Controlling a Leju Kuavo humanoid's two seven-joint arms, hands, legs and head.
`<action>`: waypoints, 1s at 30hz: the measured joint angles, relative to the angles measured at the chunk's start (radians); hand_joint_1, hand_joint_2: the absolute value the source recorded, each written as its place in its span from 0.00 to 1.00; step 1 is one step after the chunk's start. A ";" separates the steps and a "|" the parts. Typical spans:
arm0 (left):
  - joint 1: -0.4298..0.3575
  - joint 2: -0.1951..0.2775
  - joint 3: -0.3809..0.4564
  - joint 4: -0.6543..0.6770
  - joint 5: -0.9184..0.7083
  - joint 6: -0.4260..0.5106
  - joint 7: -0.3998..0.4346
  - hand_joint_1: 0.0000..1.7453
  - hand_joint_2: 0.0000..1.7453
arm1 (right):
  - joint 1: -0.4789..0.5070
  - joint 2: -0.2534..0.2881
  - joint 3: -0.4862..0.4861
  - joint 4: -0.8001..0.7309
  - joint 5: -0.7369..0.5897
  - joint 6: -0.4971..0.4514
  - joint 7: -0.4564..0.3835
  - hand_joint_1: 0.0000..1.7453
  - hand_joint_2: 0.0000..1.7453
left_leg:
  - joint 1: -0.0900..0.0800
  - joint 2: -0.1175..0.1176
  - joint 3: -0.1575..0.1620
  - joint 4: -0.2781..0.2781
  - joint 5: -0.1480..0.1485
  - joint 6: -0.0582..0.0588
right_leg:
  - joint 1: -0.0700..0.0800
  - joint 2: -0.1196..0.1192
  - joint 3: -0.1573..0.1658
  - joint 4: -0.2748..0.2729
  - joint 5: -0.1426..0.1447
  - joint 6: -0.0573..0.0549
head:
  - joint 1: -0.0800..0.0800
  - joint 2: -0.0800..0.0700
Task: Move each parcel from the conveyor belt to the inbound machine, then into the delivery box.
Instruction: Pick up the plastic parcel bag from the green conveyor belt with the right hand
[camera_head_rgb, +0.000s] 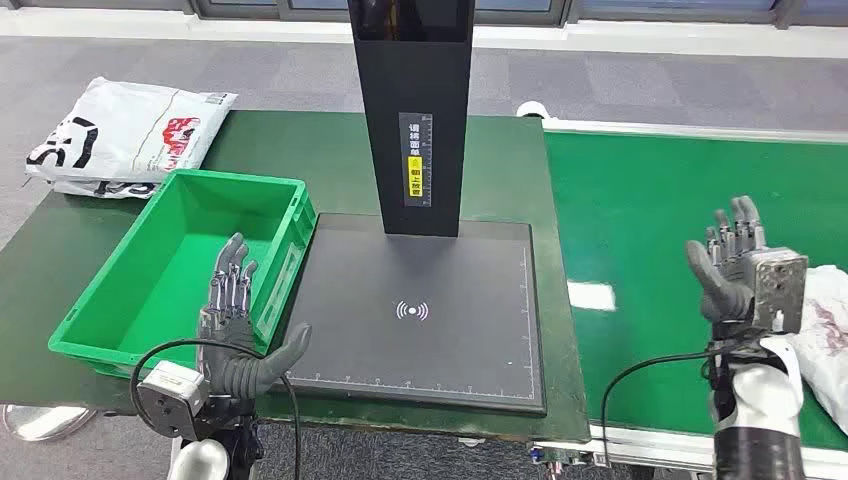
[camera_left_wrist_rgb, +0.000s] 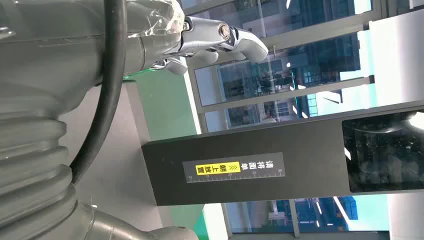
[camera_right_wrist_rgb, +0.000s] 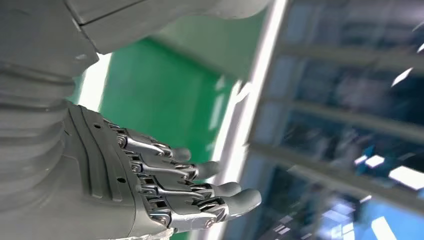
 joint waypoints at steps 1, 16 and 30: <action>0.001 0.000 0.000 0.000 -0.001 0.000 0.000 0.00 1.00 | 0.018 0.007 0.013 -0.024 0.005 -0.007 -0.003 0.00 1.00 | 0.000 0.000 0.000 0.000 0.000 0.000 | 0.000 0.000 0.000 0.000 0.000 0.000 | 0.000 0.000; 0.015 0.000 0.000 -0.005 -0.003 -0.012 0.022 0.00 1.00 | 0.224 0.055 0.126 -0.330 0.292 -0.190 0.129 0.00 1.00 | -0.001 0.001 0.000 0.000 -0.001 0.001 | -0.003 0.001 0.000 0.000 0.000 0.002 | 0.000 0.000; 0.000 0.004 -0.002 0.004 0.018 -0.005 0.052 0.00 1.00 | -0.062 -0.198 -0.150 0.348 0.999 -0.371 0.554 0.00 1.00 | -0.004 0.001 0.000 0.002 0.000 0.004 | -0.006 0.002 0.000 -0.001 0.003 0.006 | 0.000 0.000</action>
